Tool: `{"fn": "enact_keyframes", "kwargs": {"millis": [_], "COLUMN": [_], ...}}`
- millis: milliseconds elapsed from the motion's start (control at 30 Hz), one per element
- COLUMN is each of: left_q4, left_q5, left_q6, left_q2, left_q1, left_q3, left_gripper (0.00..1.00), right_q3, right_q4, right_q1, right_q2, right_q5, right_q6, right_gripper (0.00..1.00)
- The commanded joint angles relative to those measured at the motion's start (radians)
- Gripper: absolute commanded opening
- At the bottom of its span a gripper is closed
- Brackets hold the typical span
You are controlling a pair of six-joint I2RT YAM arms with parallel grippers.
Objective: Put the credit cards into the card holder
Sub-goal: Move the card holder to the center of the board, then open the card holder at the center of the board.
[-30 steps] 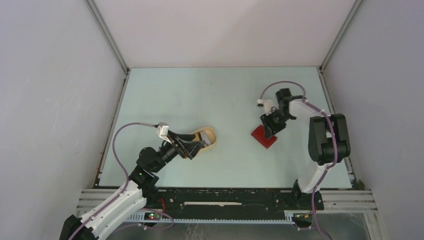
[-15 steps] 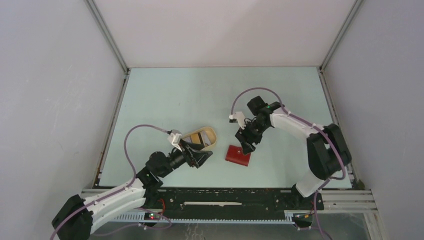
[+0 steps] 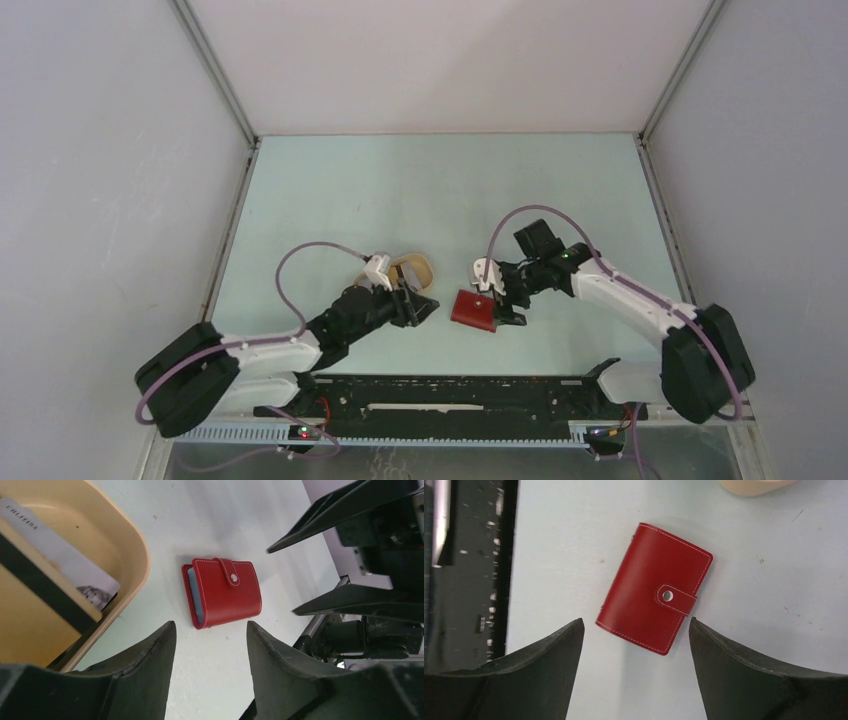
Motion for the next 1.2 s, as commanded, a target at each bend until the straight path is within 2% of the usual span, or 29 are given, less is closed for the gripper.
{"fn": "enact_keyframes", "kwargs": {"millis": [0,233,633,767,967,1067,1167], "left_q4": [0.055,0.061,0.084,0.084,0.066,0.06,0.053], "left_q5": [-0.009,-0.009,0.025,0.025,0.014,0.012,0.009], "left_q6": [-0.033,-0.042,-0.048,-0.048,-0.05,-0.047,-0.04], "left_q2": [0.119,0.316,0.48,0.514,0.56,0.571,0.572], "left_q1": [-0.011,-0.02,-0.046,-0.054,-0.058,-0.061,-0.063], "left_q3": [0.115,0.207,0.289,0.303,0.329,0.336,0.335], "left_gripper": [0.57,0.48,0.41,0.39,0.33,0.25,0.09], "right_q3": [0.027,0.065,0.065,0.065,0.071,0.073,0.075], "right_q4": [0.112,0.153,0.197,0.196,0.2,0.208,0.215], "right_q1": [0.029,0.049,0.125,0.125,0.13,0.133,0.133], "right_q2": [0.103,0.223,0.276,0.284,0.28,0.271,0.263], "right_q5": [0.049,0.099,0.175,0.194,0.2,0.199,0.198], "right_q6": [-0.103,-0.053,-0.029,-0.026,-0.005,0.01,0.033], "right_gripper": [0.84,0.69,0.59,0.5,0.32,0.23,0.11]}}
